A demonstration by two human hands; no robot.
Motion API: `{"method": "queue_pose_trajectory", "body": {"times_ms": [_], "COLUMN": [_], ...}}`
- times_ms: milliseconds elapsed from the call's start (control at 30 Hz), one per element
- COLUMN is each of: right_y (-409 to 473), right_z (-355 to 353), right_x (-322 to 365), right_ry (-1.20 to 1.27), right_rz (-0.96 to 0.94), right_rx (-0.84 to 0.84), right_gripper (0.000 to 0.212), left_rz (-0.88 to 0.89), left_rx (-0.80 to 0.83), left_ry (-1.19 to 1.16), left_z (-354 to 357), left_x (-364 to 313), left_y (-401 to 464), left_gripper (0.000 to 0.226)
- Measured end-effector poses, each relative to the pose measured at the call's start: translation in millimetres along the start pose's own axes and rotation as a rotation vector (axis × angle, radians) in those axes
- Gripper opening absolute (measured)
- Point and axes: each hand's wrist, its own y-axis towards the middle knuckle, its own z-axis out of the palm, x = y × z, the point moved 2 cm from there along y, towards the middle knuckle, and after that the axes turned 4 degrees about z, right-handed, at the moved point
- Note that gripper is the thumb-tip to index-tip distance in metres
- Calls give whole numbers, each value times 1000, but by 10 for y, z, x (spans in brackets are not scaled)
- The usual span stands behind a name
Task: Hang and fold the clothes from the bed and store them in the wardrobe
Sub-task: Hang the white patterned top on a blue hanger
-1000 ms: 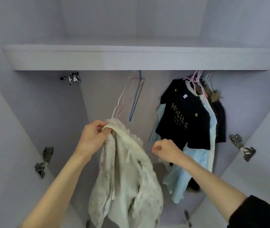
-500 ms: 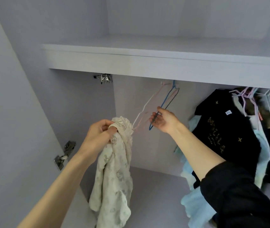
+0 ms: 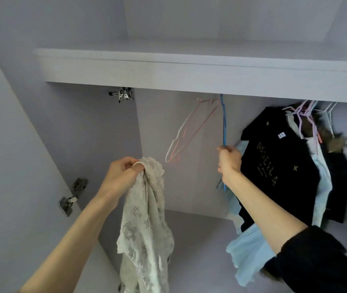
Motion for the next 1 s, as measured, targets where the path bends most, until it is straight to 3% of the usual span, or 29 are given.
{"method": "queue_pose_trajectory", "body": {"times_ms": [133,200,300,400,633,767,1000], "right_y": [-153,-258,-277,-193,-212,-253,-341], "right_z": [-387,-565,-763,-864,-968,-964,-843], "right_x": [-595,-767,-785,-755,-1041,-1058,-955], "right_ry": [11,64,34,100,-166,-212,-265], "right_rz": [-8,-50,-63,-15,-21,-18,-107], "right_rx": [-105,-45,73,41,37,145,190], "right_gripper": [45,52,39,25,57,55,53], "left_rz": [-48,-50,-66,-87,-40,6,197], "left_rx": [28,44,72,72,58,123,107], "left_ry": [40,55,53,48,216,277,470], "left_z": [102,160,290,350,339,329,446], "left_x": [91,121,156,184,337,411,375], "left_y": [11,13,9,25,149,179,162], "left_gripper": [8,9,11,13,7,15,15]}}
